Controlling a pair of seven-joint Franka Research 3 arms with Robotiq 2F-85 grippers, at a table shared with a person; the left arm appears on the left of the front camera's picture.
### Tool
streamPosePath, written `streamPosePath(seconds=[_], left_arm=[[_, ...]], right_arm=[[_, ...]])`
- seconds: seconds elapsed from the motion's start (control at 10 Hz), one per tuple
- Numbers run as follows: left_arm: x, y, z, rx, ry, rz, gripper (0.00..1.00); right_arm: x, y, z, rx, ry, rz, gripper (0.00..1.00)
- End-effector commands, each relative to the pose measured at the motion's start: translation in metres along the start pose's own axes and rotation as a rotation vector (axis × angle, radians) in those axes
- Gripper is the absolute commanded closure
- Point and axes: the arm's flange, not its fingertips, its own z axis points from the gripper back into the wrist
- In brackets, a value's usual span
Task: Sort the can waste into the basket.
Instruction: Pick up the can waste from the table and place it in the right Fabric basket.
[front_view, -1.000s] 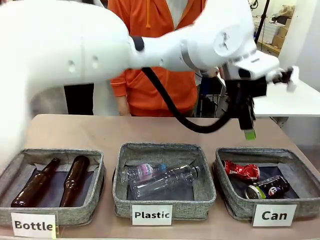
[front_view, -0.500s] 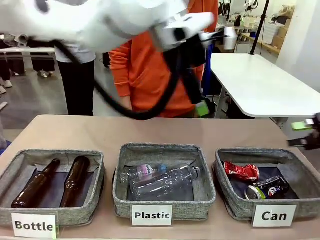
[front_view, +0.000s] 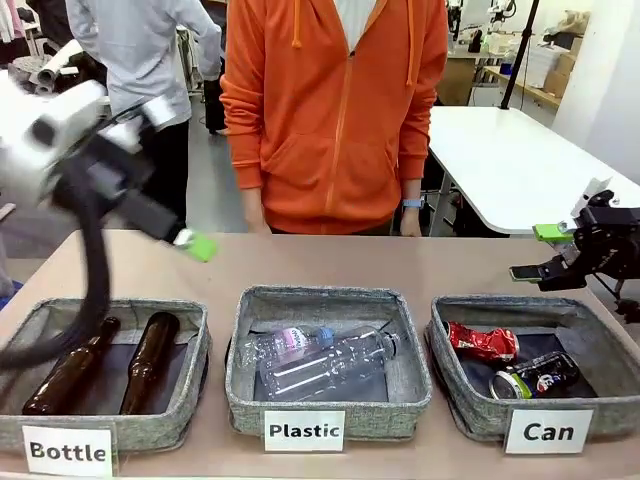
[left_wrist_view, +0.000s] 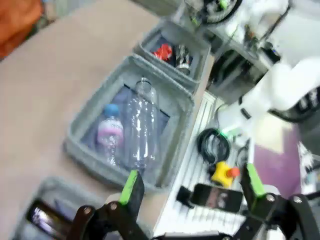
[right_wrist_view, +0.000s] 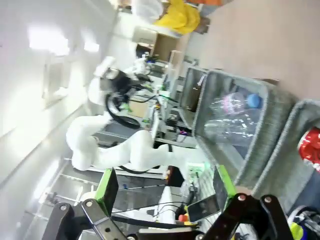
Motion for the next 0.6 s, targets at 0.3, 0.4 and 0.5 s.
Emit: streamPosePath(seconds=[0.3,0.4,0.5], left_arm=[[-0.101,0.06,0.055,-0.138,-0.451,0.224,0.0],[-0.115,0.069,0.054,-0.157,-0.44,0.314,0.0],[-0.059,0.078,0.087,-0.119,-0.377,0.237,0.0]], right_arm=[[0.014,0.007,-0.008,0.057,-0.07,0.001,0.0],[0.015,0.01,-0.007,0.059,-0.102,0.006,0.0],[0.005,0.003,-0.006,0.049,-0.026,0.002,0.0]])
